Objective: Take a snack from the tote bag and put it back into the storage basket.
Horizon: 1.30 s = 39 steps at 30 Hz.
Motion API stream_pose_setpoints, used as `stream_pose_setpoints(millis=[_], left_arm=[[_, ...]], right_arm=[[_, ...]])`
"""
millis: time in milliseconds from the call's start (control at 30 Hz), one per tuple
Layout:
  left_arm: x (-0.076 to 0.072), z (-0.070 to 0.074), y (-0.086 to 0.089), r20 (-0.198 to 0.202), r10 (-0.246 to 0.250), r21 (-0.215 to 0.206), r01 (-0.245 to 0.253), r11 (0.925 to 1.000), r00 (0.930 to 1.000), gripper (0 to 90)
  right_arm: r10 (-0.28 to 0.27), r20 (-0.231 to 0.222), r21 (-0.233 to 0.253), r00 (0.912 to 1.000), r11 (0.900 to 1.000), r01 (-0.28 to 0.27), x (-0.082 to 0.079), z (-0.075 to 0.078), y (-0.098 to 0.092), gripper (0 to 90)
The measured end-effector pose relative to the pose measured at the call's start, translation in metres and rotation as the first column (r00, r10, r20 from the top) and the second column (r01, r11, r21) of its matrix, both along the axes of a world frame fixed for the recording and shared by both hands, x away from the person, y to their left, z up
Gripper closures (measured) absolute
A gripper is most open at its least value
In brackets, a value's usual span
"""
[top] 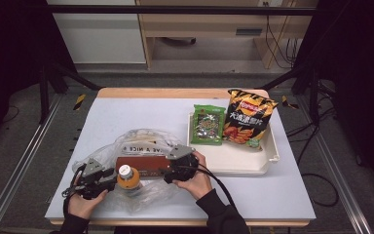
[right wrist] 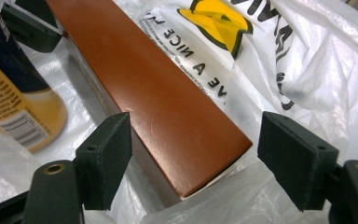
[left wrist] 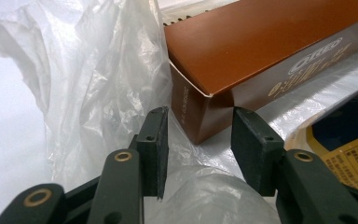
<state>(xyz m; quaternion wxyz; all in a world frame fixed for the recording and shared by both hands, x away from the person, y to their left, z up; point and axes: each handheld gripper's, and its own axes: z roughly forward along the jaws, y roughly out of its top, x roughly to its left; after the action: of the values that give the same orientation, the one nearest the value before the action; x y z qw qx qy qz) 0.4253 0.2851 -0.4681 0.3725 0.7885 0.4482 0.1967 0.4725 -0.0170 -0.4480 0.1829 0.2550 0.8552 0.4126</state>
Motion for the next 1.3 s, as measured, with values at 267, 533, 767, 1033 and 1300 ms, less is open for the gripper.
stream_pose_setpoints(millis=[267,533,767,1033,1300], left_arm=[[0.002,0.000,0.003,0.005,-0.006,-0.032,0.006,0.9995,1.0000,61.0],[0.007,0.001,0.001,0.014,0.000,-0.018,0.000,0.9998,0.9999,63.5],[0.010,-0.001,-0.004,0.021,-0.006,-0.009,0.006,0.9999,0.9998,64.5],[0.011,-0.004,-0.007,0.020,-0.017,-0.026,0.018,0.9995,0.9996,62.8],[0.001,0.011,0.002,0.082,0.011,-0.047,-0.007,0.9989,0.9965,55.1]], right_arm=[[0.043,-0.021,-0.050,0.9988,0.998,-0.044,-0.001,-0.005,0.005,30.5],[0.084,-0.072,-0.008,0.9938,0.996,-0.085,-0.023,-0.001,-0.005,38.9],[0.074,-0.080,0.016,0.9941,0.997,-0.073,-0.016,-0.006,-0.003,36.1],[0.073,-0.100,0.024,0.9923,0.997,-0.070,-0.025,-0.006,-0.011,41.9],[0.063,-0.101,0.069,0.9929,0.996,-0.056,-0.030,-0.003,-0.014,40.1]])
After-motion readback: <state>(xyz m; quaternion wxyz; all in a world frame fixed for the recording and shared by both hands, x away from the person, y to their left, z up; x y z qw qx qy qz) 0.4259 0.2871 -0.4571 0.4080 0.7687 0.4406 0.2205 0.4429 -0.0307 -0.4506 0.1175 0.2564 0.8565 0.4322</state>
